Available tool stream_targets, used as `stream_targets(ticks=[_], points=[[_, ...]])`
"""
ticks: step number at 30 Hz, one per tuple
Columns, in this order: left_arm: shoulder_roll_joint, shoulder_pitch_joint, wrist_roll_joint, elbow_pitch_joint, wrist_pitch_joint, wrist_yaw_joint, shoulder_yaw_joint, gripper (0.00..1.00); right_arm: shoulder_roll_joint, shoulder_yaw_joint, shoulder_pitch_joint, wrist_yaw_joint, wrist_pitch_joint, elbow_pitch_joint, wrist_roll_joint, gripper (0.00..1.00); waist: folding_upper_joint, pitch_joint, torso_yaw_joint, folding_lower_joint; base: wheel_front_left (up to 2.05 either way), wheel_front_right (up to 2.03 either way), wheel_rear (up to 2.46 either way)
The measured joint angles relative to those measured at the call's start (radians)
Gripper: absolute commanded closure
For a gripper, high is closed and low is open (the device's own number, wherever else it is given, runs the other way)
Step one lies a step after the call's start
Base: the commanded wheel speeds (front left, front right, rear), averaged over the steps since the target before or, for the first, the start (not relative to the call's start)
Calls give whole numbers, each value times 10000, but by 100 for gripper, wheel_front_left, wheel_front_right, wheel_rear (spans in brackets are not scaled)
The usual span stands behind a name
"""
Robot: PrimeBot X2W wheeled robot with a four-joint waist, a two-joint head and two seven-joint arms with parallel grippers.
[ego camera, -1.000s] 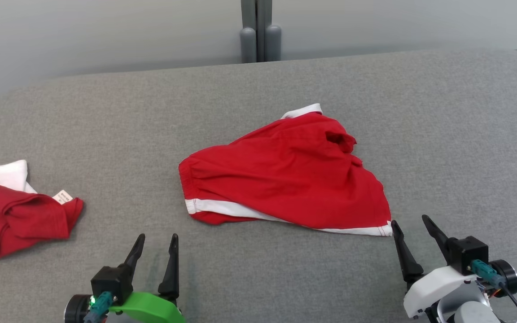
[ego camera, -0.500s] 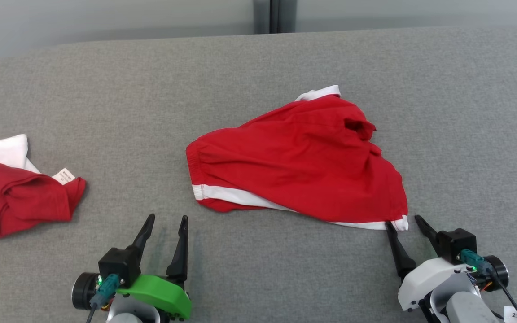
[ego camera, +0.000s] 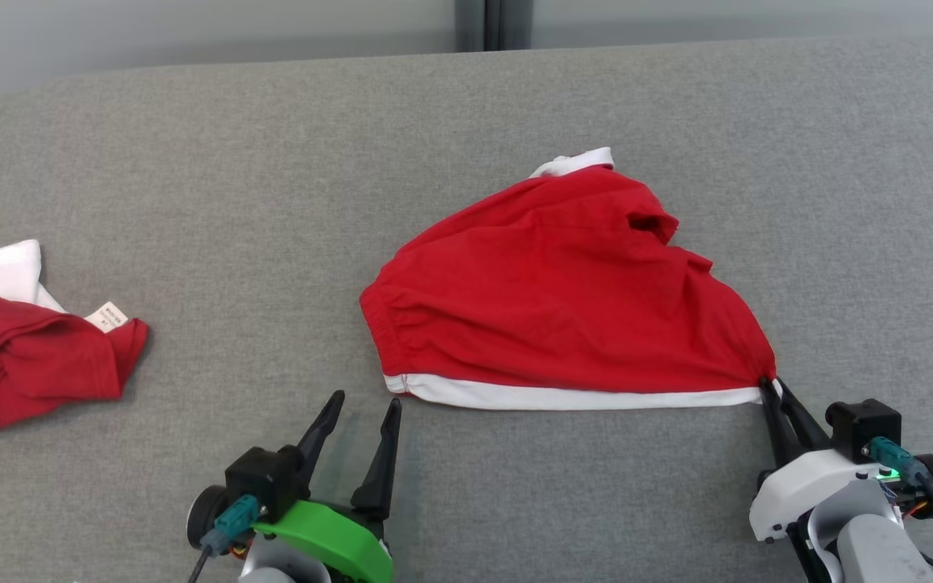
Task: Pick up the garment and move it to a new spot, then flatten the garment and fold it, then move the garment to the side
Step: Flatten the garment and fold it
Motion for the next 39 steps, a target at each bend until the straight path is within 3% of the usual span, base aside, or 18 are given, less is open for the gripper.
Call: stream_targets(ticks=[16,18,19,20,21,22,28,32,39], points=[[1012,-1197,-949,372,-2,0,-1689,2,2,117,-185,0,0,-506,-44,100,0,597,-323,0,0,0,0],[1104,-1317,-982,399,-2,0,-1870,22,0,171,-202,0,0,-545,-33,100,0,680,-362,0,0,0,0],[1158,-1372,-988,430,0,0,-1975,49,0,196,-223,0,0,-570,-31,100,0,720,-384,0,0,0,0],[1185,-1418,-1012,449,0,0,-2040,62,0,207,-234,0,0,-583,-29,100,0,747,-400,0,0,0,0],[1231,-1480,-1068,456,0,0,-2107,91,2,222,-262,0,0,-593,-27,100,0,778,-420,0,0,0,0],[1254,-1531,-1085,474,0,0,-2150,100,2,230,-283,0,0,-600,-27,100,0,801,-442,0,0,0,0],[1285,-1545,-1360,462,0,0,-2257,100,2,221,-335,0,0,-913,171,100,0,686,-474,0,0,0,0],[1390,-1328,-1323,-284,0,0,-2077,100,6,422,-337,0,0,-1850,953,100,0,418,-452,0,0,0,0],[2353,-1639,-698,-2387,0,0,-1538,100,10,635,-813,0,2,-4121,2466,100,0,-328,-409,0,0,0,0]])
